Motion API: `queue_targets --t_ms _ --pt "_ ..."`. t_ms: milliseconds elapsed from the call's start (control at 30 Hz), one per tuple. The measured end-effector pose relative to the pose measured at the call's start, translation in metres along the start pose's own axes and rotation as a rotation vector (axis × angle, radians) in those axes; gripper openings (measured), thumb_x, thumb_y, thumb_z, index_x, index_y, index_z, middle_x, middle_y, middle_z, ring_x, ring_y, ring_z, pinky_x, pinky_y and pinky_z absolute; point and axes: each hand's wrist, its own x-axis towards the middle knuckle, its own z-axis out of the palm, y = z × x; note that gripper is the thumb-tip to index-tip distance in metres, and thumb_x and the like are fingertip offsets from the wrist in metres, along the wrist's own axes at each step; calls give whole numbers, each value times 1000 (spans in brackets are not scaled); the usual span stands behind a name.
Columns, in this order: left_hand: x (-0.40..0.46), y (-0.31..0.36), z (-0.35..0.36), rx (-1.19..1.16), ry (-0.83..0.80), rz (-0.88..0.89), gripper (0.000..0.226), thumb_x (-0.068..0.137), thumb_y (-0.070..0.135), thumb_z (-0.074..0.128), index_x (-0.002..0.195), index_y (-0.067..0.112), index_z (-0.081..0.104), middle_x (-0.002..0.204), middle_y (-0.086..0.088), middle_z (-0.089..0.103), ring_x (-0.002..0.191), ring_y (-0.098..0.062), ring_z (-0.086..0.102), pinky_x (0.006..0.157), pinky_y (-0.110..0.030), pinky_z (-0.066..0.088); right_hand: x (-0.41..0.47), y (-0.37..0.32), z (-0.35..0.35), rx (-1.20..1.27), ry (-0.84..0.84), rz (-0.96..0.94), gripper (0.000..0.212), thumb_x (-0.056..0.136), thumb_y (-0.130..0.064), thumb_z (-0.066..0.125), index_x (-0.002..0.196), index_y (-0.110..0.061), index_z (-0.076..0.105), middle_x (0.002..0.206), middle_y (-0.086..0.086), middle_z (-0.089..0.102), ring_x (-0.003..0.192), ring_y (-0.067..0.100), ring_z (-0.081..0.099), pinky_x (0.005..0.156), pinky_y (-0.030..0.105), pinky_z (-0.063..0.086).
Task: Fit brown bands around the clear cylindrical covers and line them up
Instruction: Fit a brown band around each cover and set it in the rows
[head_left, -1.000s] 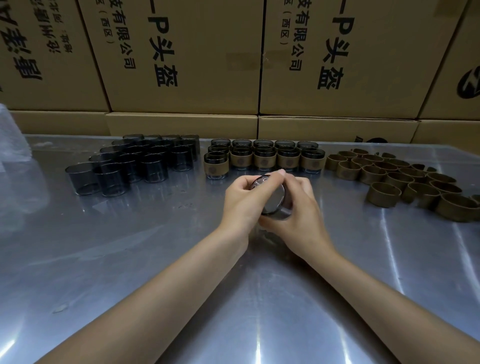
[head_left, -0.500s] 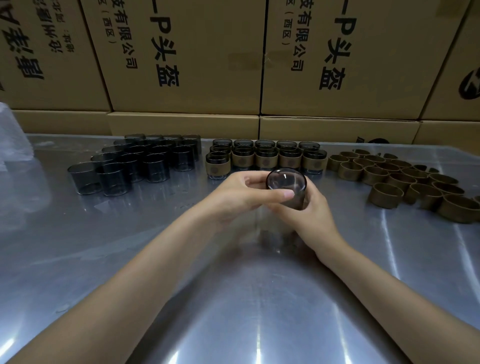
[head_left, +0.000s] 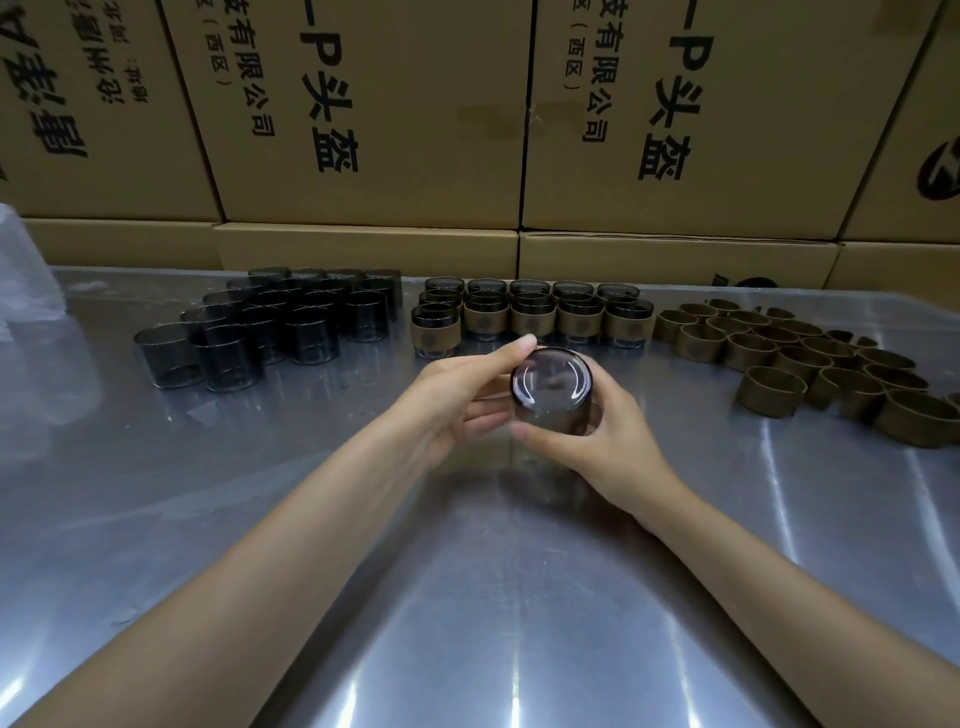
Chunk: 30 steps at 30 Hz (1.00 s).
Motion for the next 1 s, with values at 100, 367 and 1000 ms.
queue_targets --t_ms 100,367,1000 --pt "-1 -4 9 -15 76 11 32 79 43 75 94 15 73 87 -1 77 76 -10 73 56 -19 54 -1 1 1 -152 14 -59 69 65 -23 88 120 -45 52 117 -8 60 114 -2 52 96 15 41" --pt "-4 -7 16 390 -17 235 36 72 53 77 94 26 71 84 7 74 71 -2 69 54 -17 50 -3 5 -1 -422 139 62 82 55 -61 72 132 -52 45 106 -13 42 92 -4 50 80 20 49" --pt "10 -15 -24 161 -180 18 69 64 74 70 119 34 62 117 4 69 96 -17 72 77 -24 56 6 10 -21 396 -43 303 60 67 -19 77 121 -37 60 127 -7 60 109 10 65 73 25 55"
